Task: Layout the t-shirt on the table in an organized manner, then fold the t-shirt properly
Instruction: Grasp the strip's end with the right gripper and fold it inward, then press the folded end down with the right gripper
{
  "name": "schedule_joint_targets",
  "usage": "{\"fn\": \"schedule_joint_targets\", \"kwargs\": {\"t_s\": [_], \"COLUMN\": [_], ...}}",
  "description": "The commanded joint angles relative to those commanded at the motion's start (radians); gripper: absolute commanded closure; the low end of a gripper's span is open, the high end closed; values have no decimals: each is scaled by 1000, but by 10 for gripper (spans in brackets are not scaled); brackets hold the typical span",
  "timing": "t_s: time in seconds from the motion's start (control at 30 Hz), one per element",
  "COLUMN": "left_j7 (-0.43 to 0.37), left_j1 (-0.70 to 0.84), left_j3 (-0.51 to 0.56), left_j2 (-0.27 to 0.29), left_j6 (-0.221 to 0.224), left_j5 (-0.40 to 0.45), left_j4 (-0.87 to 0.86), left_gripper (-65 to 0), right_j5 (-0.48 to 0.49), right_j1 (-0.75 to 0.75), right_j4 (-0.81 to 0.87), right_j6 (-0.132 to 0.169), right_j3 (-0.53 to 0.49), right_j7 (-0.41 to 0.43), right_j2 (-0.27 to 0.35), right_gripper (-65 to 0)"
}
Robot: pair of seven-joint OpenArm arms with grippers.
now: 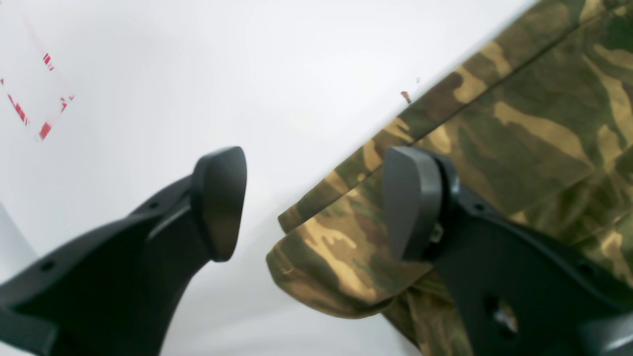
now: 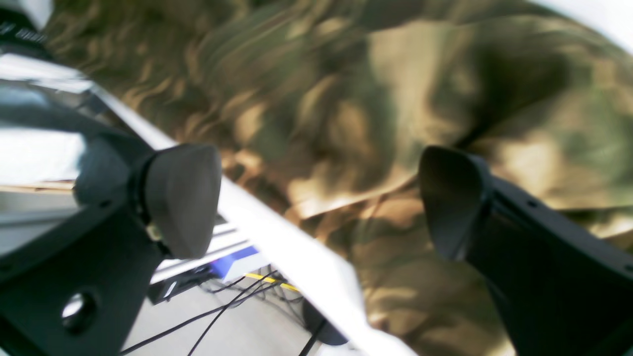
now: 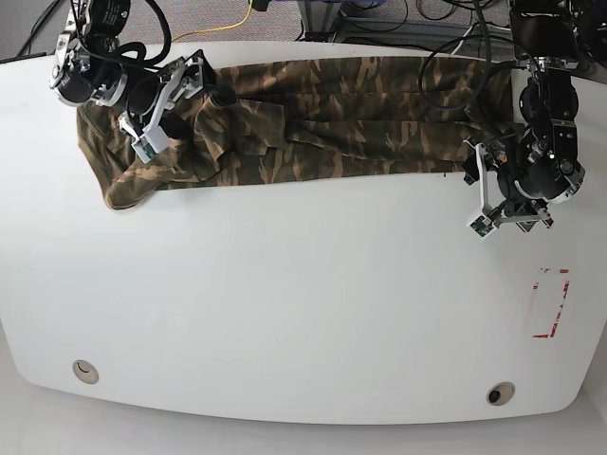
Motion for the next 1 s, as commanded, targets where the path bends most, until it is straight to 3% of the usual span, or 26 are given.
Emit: {"fn": "schedule_joint_targets", "kwargs": {"t_s": [0.37,0.53,0.8,1.0], "left_j7": [0,0,0,0], "left_j1": [0,0,-2,-3], "left_j3": [0,0,0,0], "left_j2": [2,2,2,2], "left_j6": [0,0,0,0], "left_j5": [0,0,0,3], "left_j4": [0,0,0,0], "left_gripper": [-403,-403,-403,-403], "right_j5": [-12,-97,-137,-135], "right_j1": [9,8,-34,-60], "right_j4": [-9,-43,-49,-49], "right_j6": [0,0,0,0], "right_j3": [-84,-118,-207,-222], "right_j7": [5,5,23,0], "right_j2": [-25,-63,-58,-5], "right_gripper": [-591,-587,-406,-365]}}
